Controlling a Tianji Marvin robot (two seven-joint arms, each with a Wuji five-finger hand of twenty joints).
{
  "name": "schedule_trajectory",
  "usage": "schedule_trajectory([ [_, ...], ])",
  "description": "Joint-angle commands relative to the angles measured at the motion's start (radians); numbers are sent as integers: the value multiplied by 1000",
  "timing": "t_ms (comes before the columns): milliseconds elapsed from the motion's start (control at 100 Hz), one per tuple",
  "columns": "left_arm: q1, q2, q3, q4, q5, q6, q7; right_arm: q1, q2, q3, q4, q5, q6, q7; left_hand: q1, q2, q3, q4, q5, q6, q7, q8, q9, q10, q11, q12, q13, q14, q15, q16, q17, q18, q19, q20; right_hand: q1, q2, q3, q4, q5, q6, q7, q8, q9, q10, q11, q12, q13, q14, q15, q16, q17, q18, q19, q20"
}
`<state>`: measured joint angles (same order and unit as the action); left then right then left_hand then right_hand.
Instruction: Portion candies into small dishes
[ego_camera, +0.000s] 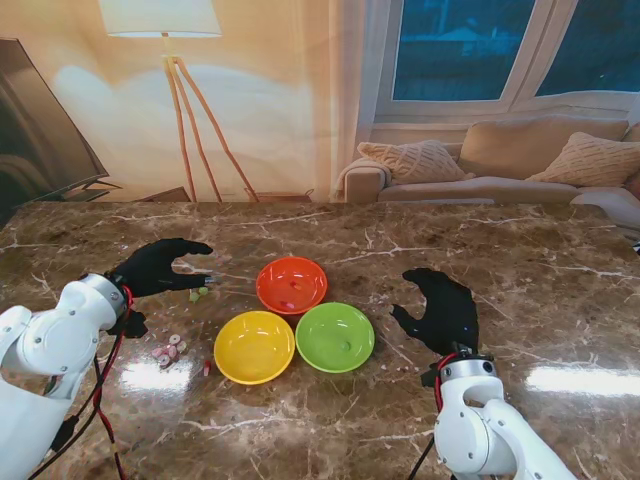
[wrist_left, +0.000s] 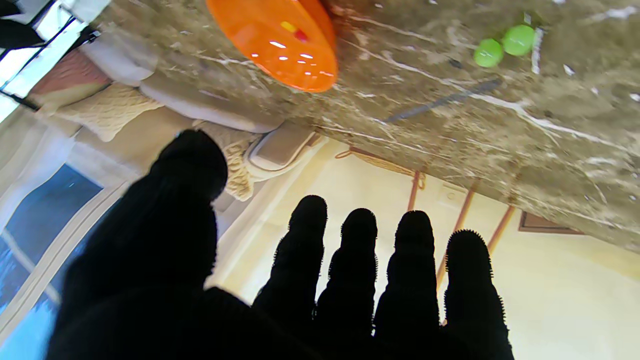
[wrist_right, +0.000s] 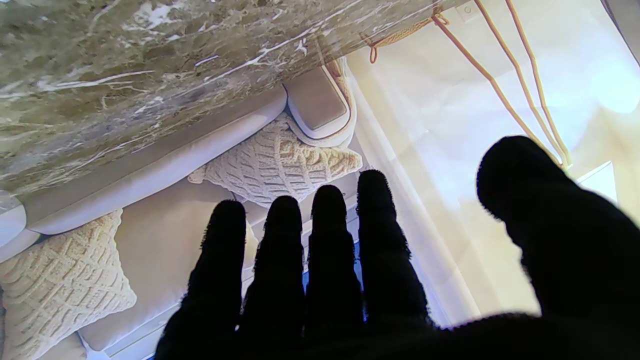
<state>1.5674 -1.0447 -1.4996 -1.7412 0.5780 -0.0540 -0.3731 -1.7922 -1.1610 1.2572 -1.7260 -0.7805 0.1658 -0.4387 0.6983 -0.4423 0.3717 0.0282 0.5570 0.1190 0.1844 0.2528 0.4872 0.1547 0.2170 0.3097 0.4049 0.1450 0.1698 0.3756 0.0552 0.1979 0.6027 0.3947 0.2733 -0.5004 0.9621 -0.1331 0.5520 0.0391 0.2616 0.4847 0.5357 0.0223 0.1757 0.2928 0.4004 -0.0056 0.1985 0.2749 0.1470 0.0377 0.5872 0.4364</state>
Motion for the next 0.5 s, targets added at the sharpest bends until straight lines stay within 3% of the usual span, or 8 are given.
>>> schedule_trajectory([
  [0,-29,11,8,38,10,-9,-14,-9,-4,4,10,8,0,6,40,-93,105,-55,-6,-36,22,17,9,-44,24,43,27,-3,31,44,-1,1,45,57,-26,-14,2,37,-16,-22,-3,-12,3,-11,-17,-14,29,-6,-13,-4,0,8,-2,-9],
  [140,-97,19,43,122,60,-34,-29,-7,-6,8,17,17,-5,1,67,-176,208,-88,-17,-68,65,24,0,-73,64,108,26,-7,54,99,-18,-3,35,81,-25,-15,4,36,-14,-24,-2,-12,6,-11,-17,-12,30,-5,-11,-1,1,14,3,-4],
  [230,-143,21,73,187,88,-52,-21,-6,-6,9,19,21,-9,1,73,-195,227,-94,-2,-46,78,25,10,-69,76,121,36,-9,59,108,-16,-5,34,84,-25,-16,5,36,-13,-26,-2,-13,8,-12,-16,-11,28,-5,-10,0,1,16,5,-1],
  [490,-258,19,174,353,129,-39,15,-1,-8,7,22,32,-14,2,35,-179,218,-110,42,-25,108,28,50,-38,114,157,71,7,98,146,-9,23,76,109,-24,-17,6,36,-9,-29,1,-13,8,-12,-17,-8,27,-5,-10,4,2,21,9,6],
])
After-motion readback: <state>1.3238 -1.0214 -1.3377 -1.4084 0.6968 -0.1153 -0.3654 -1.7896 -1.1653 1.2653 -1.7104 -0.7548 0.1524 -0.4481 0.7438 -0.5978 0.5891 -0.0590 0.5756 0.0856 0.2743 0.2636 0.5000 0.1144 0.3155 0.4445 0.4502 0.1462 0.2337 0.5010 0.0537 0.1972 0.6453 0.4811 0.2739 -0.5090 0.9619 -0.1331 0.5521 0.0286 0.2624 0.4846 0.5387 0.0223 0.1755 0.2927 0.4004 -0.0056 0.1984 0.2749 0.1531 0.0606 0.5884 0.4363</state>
